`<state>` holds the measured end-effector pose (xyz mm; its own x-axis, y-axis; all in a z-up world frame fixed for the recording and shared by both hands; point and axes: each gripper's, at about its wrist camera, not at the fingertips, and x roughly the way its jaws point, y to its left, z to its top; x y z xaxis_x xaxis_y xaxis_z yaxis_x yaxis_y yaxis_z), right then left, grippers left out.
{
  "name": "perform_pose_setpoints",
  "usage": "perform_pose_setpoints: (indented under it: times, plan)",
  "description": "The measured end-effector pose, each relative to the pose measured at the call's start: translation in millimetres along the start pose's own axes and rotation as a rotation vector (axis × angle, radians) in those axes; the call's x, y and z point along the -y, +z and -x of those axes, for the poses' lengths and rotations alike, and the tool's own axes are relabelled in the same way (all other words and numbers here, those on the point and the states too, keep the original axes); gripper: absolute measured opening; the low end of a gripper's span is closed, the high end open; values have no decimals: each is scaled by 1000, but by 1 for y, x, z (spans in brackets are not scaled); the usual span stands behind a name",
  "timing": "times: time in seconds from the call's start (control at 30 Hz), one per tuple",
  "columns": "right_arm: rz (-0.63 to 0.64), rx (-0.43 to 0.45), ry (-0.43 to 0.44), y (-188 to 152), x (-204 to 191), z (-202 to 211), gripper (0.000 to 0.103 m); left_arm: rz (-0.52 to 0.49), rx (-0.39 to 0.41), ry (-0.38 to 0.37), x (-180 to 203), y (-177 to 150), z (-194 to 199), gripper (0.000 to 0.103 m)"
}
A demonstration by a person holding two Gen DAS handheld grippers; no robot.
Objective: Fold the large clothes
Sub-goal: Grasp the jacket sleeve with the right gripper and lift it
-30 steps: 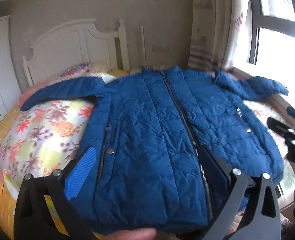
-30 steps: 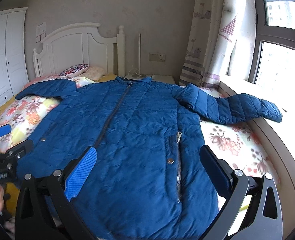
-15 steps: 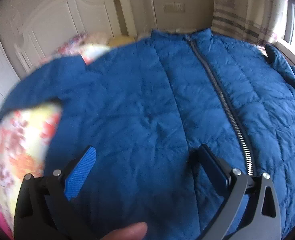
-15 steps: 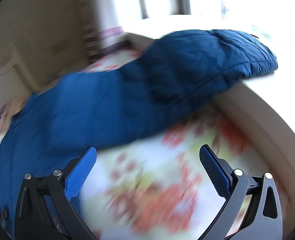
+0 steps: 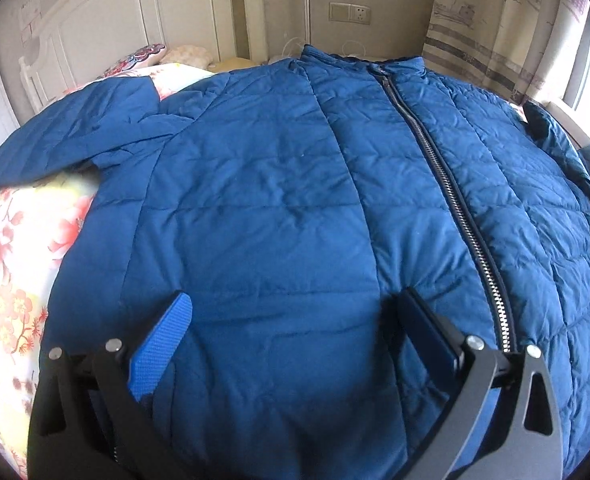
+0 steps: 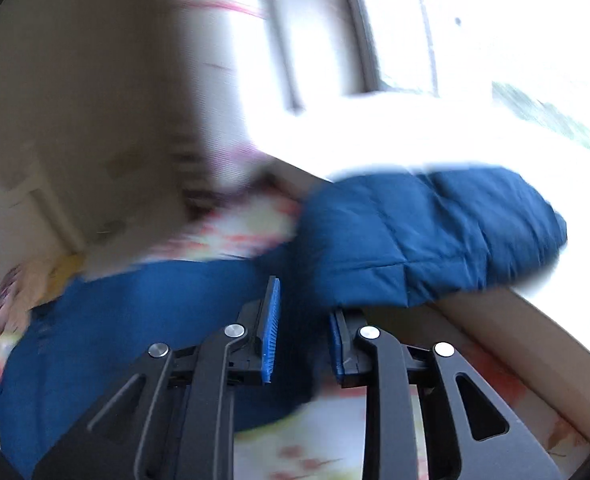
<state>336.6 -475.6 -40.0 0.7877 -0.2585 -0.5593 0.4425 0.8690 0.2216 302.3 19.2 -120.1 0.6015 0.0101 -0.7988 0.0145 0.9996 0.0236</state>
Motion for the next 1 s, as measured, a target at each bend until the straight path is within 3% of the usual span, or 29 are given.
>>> perform_pose_setpoints:
  times: [0.13,0.27,0.37,0.43,0.5,0.53,0.6,0.67,0.8,0.9,0.97,1.0]
  plan:
    - [205,5,284,-11,-106,27,24,8,-1,-11,-2,0,0,101]
    - [340,-91,542,-46,-202,30,24,16,0,-19,-2,0,0,101]
    - [475,-180,596,-81,-254,13,24,18,1,-22,-3,0,0,101]
    - [593,-321,569,-115,-280,-10,24,20,2,-23,-3,-1,1,101]
    - [656,-445,539,-142,-288,-28,31,21,2,-24,-4,0,0,101]
    - [675,-444,529,-148,-288,-29,32,21,2,-25,-4,0,0,101]
    - [688,-440,534,-151,-282,-17,55,22,2,-26,-5,1,-2,101]
    - [671,-450,533,-148,-268,3,67,22,2,-25,-5,1,-2,101]
    - [598,-381,613,-129,-208,54,68,22,2,-25,-5,2,-3,101]
    - [526,-290,543,-118,-155,80,68,-5,-1,14,2,2,-1,101]
    - [448,-296,446,-119,-119,73,67,-58,10,71,17,11,5,99]
    - [423,-310,426,-122,-109,72,63,-101,39,64,31,18,10,98]
